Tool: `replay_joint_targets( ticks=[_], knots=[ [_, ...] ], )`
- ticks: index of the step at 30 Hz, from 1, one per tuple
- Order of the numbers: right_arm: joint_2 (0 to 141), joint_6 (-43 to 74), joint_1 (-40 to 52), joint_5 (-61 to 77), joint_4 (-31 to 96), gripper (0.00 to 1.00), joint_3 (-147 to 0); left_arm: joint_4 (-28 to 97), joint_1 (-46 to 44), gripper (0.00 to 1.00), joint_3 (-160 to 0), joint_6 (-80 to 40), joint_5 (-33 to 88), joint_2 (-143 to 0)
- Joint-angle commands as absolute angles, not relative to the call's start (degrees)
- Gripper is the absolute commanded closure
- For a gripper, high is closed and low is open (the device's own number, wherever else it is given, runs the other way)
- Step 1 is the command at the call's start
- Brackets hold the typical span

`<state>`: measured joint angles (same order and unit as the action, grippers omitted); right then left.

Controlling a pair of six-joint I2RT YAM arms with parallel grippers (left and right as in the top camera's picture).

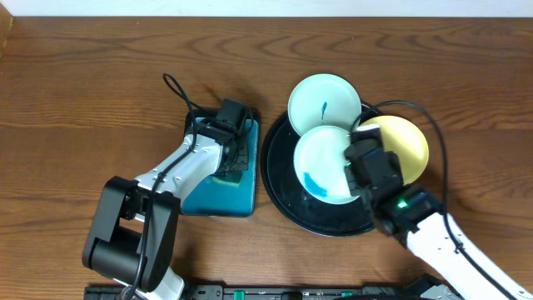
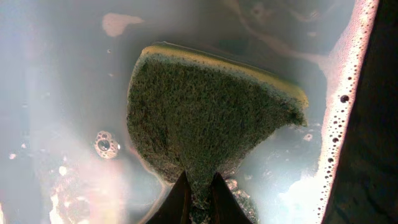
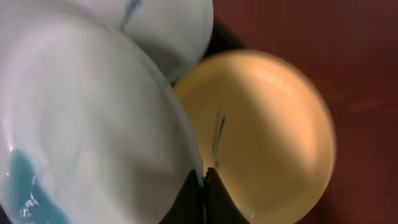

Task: Clean dirty plates on tray and stack at the side
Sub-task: 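Lift the white plate off the tray with the right gripper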

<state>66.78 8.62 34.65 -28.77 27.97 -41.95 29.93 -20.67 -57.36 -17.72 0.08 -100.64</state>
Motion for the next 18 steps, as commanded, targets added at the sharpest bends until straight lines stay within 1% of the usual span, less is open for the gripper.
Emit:
replay_joint_targets(
  ticks=[1, 5, 9, 18],
  knots=[
    [66.1, 1.2, 40.5, -41.2, 25.2, 0.99, -43.9, 29.9, -20.4, 0.92, -55.4, -17.2, 1.1, -103.4],
    [66.1, -4.8, 45.9, -46.0, 21.8, 0.99, -43.9, 29.9, -20.4, 0.92, -55.4, -17.2, 1.1, -103.4],
    [66.1, -10.6, 49.4, -46.7, 20.2, 0.99, -43.9, 29.9, -20.4, 0.93, -55.3, -17.2, 1.1, -103.4],
    [66.1, -21.1, 51.3, -47.2, 18.9, 0.99, -43.9, 29.9, -20.4, 0.93, -55.3, -17.2, 1.1, -103.4]
  ],
)
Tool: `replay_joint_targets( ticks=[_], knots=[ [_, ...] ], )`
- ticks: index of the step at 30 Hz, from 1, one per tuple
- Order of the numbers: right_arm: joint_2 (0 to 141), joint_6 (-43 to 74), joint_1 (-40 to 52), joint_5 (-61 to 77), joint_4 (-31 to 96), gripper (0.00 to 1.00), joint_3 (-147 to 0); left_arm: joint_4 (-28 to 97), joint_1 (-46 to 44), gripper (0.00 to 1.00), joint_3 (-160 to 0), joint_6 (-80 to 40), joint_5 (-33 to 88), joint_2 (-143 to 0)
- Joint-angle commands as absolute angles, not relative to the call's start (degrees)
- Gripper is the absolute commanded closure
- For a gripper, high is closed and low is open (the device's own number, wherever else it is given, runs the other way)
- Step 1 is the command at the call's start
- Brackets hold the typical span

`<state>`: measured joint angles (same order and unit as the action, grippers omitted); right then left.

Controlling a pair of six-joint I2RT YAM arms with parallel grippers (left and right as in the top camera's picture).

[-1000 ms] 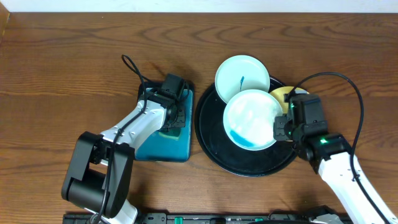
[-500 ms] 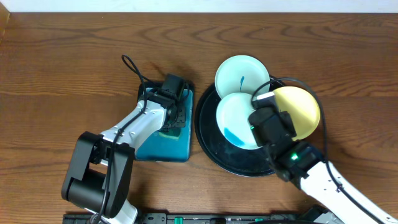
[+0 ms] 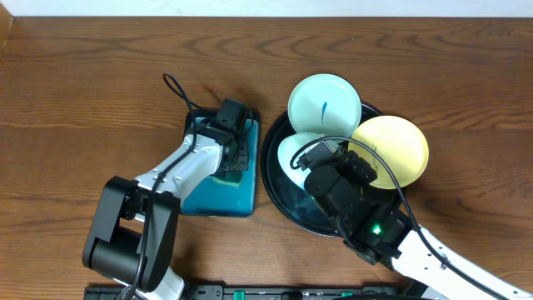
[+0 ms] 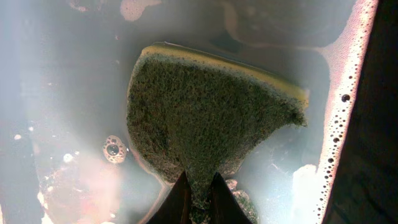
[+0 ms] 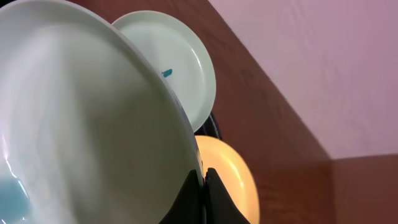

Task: Clean dirty plates on tray and stack at the side
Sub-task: 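Lift the white plate off the tray with the right gripper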

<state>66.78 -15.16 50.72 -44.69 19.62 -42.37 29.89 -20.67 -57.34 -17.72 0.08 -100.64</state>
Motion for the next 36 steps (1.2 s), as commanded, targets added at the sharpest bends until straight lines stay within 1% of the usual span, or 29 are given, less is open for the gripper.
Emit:
replay_joint_targets(
  ticks=[1, 4, 10, 13, 16, 19, 20, 22, 25, 28, 30, 32, 33, 36],
  knots=[
    [66.1, -21.7, 51.3, -47.9, 18.4, 0.99, -43.9, 29.9, -20.4, 0.92, -55.4, -17.2, 1.1, -103.4],
    [66.1, -24.0, 51.3, -50.6, 16.6, 0.99, -43.9, 29.9, -20.4, 0.92, -55.3, -17.2, 1.1, -103.4],
    [66.1, -34.7, 51.3, -54.8, 10.9, 0.99, -43.9, 29.9, -20.4, 0.92, -55.4, -17.2, 1.1, -103.4],
    [66.3, -37.7, 51.3, -56.0, 7.7, 0.99, -43.9, 29.9, -20.4, 0.93, -55.4, -17.2, 1.1, -103.4],
    [66.3, -39.1, 51.3, -55.9, 5.8, 0.99, -43.9, 29.9, -20.4, 0.93, -55.3, -17.2, 1.1, -103.4],
    [66.4, -37.7, 51.3, -55.9, 5.5, 0.99, -43.9, 29.9, -20.4, 0.93, -55.3, -17.2, 1.1, -103.4],
    [66.4, -35.6, 51.1, -55.9, 5.5, 0.99, -43.9, 29.9, -20.4, 0.93, -55.4, -17.2, 1.1, -103.4],
    [66.4, -27.9, 49.9, -54.4, 5.9, 0.99, -43.9, 29.9, -20.4, 0.93, -55.3, -17.2, 1.1, -103.4],
    [66.4, -14.1, 46.7, -49.2, 9.0, 0.99, -43.9, 29.9, -20.4, 0.93, -55.3, -17.2, 1.1, -103.4],
    [66.4, 1.5, 41.2, -39.9, 13.5, 0.99, -43.9, 30.2, -20.4, 0.92, -55.3, -17.2, 1.1, -103.4],
    [66.4, 9.2, 36.8, -32.5, 15.9, 0.99, -43.9, 30.3, -20.4, 0.93, -55.4, -17.2, 1.1, -103.4],
    [66.4, 13.0, 32.1, -24.2, 17.6, 0.99, -43.9, 30.3, -20.4, 0.92, -55.3, -17.2, 1.1, -103.4],
    [66.4, 15.0, 27.7, -17.2, 17.8, 0.99, -43.9, 30.3, -20.4, 0.93, -55.3, -17.2, 1.1, -103.4],
    [66.4, 17.1, 20.9, -9.4, 16.6, 0.99, -43.9, 30.3, -20.4, 0.93, -55.3, -17.2, 1.1, -103.4]
  ],
)
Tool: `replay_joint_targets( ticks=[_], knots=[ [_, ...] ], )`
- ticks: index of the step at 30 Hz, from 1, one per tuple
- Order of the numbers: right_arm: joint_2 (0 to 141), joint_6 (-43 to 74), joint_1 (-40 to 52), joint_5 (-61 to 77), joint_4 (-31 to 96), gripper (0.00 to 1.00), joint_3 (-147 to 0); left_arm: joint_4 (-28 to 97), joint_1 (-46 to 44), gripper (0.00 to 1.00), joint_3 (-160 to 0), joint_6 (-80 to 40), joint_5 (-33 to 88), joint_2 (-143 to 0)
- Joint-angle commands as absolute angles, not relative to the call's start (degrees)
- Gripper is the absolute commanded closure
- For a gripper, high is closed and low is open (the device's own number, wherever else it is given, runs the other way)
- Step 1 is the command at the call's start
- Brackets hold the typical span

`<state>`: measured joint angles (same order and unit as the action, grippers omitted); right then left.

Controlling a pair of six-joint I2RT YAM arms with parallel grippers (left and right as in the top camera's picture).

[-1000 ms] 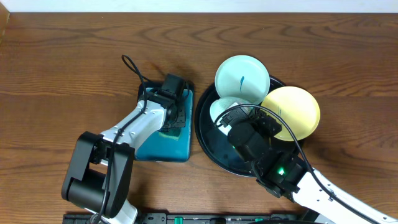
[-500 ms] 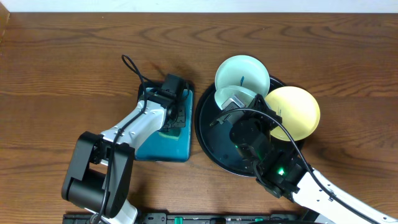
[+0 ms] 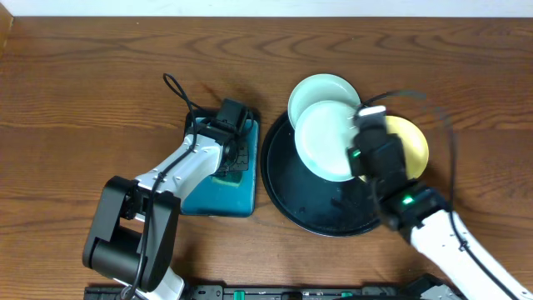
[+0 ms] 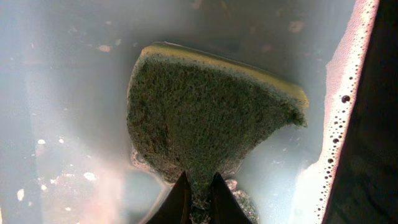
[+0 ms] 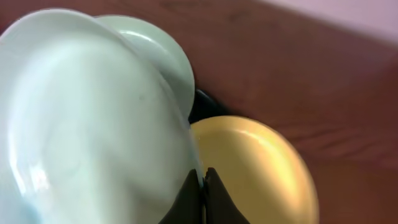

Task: Clean dirty plates on tray and stack at the side
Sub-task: 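Lift the white plate off the tray with the right gripper, then move the white plate right and set it on the table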

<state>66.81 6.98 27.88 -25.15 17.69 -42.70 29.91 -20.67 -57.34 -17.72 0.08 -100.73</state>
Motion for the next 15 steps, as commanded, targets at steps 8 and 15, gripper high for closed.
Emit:
replay_joint_targets(
  ticks=[8, 15],
  knots=[
    [66.4, 30.3, 0.5, 1.1, 17.5, 0.99, -43.9, 30.6, -20.4, 0.93, -55.3, -17.2, 1.1, -103.4],
    [66.4, 39.9, -18.3, 2.5, 21.1, 0.99, -43.9, 30.6, -20.4, 0.93, -55.3, -17.2, 1.1, -103.4]
  ],
)
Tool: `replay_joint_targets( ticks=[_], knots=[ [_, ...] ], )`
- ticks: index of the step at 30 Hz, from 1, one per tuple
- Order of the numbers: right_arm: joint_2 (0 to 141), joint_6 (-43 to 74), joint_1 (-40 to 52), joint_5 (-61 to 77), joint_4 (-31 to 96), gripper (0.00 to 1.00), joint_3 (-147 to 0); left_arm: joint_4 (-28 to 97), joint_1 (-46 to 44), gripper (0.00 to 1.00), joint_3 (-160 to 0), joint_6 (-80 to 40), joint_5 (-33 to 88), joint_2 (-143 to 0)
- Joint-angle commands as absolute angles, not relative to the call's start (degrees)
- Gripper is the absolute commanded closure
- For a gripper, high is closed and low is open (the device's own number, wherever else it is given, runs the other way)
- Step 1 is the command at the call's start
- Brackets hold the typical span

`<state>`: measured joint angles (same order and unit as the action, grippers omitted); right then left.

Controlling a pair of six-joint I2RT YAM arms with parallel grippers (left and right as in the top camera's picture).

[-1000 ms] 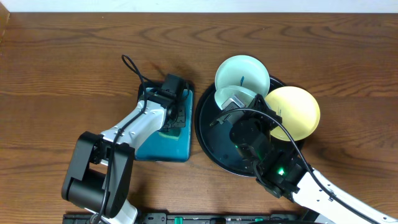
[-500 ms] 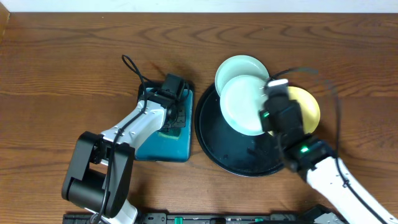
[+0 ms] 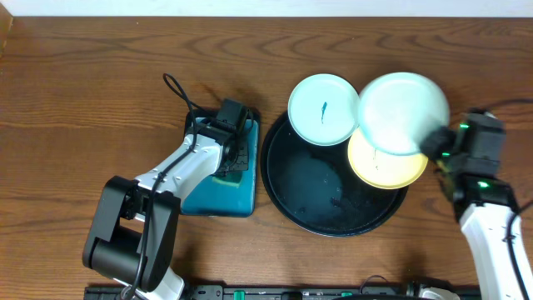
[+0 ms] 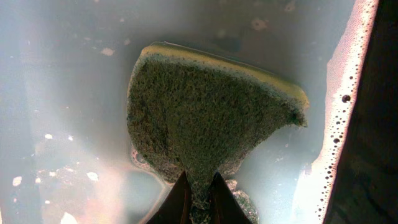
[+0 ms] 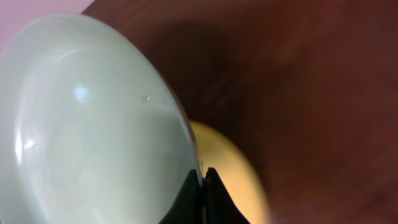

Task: Clean dirty plates on tray and stack at the side
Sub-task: 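Move the white plate right and set it on the table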

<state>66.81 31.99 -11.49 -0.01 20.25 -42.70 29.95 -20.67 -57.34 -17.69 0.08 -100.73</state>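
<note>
My right gripper (image 5: 202,177) is shut on the rim of a pale green plate (image 3: 402,101), held in the air over the right edge of the black tray (image 3: 308,196); its face (image 5: 93,124) looks free of stains. Beneath it a yellow plate (image 3: 385,168) lies on the tray's right rim. A second pale green plate (image 3: 323,109) with a blue mark sits at the tray's far edge. My left gripper (image 4: 199,186) is shut on a green and yellow sponge (image 4: 211,112) in cloudy soapy water.
The teal tub (image 3: 223,192) of soapy water stands left of the tray, with my left arm reaching into it. A foam line (image 4: 339,106) marks the tub's wall. Bare wooden table (image 3: 100,92) lies on all sides.
My right gripper has carried the pale green plate from over the tray's middle to its right edge, above the yellow plate. The left gripper and sponge are unmoved.
The right gripper held a blue-stained pale green plate flat on the tray, then tilted up at the tray's middle. Later the plate was raised with no stain showing, and now it hangs over the tray's right edge. The left gripper kept the sponge in the tub throughout.
</note>
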Motion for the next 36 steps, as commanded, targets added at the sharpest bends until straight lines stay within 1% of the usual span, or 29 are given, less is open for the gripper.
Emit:
replay_joint_targets(
  ticks=[1, 6, 11, 15, 19, 23, 28, 29, 30, 31, 32, 35, 36],
  knots=[
    [66.4, 40.9, -20.6, 2.5, 21.5, 0.99, -43.9, 30.6, -20.4, 0.93, -55.3, -17.2, 1.1, -103.4],
    [67.3, 44.9, -31.3, 0.4, 24.1, 0.99, -43.8, 30.6, -20.4, 0.92, -55.3, -17.2, 1.1, -103.4],
    [70.9, 44.7, -36.8, -5.3, 27.1, 0.99, -43.8, 30.6, -20.4, 0.93, -55.3, -17.2, 1.1, -103.4],
    [75.8, 39.9, -37.4, -6.7, 27.2, 0.99, -43.7, 30.5, -20.4, 0.93, -55.3, -17.7, 1.1, -103.4],
    [80.6, 38.6, -37.4, -6.4, 26.9, 0.99, -43.7, 30.6, -20.4, 0.93, -55.3, -17.9, 1.1, -103.4],
    [84.6, 33.4, -36.6, -0.3, 23.6, 0.99, -43.7, 30.5, -20.4, 0.93, -55.3, -17.8, 1.1, -103.4],
    [86.5, 28.7, -33.7, 3.4, 20.3, 0.98, -43.7, 30.5, -20.4, 0.93, -55.3, -17.9, 1.1, -103.4],
    [86.5, 27.6, -32.9, 3.7, 19.6, 0.91, -43.7, 30.5, -20.4, 0.92, -55.3, -17.9, 1.1, -103.4],
    [86.5, 26.5, -32.1, 4.1, 18.9, 0.81, -43.7, 30.5, -20.4, 0.93, -55.3, -17.8, 1.1, -103.4],
    [86.5, 25.7, -31.5, 4.8, 18.3, 0.76, -43.7, 30.5, -20.4, 0.93, -55.3, -17.8, 1.1, -103.4],
    [86.5, 25.0, -30.9, 5.5, 17.8, 0.74, -43.7, 30.5, -20.4, 0.93, -55.3, -17.8, 1.1, -103.4],
    [86.5, 22.0, -29.0, 9.6, 16.0, 0.59, -43.7, 30.5, -20.4, 0.92, -55.4, -17.8, 1.1, -103.4],
    [86.5, 19.4, -28.2, 13.1, 15.1, 0.59, -43.7, 30.5, -20.4, 0.93, -55.3, -17.8, 1.1, -103.4]
  ],
)
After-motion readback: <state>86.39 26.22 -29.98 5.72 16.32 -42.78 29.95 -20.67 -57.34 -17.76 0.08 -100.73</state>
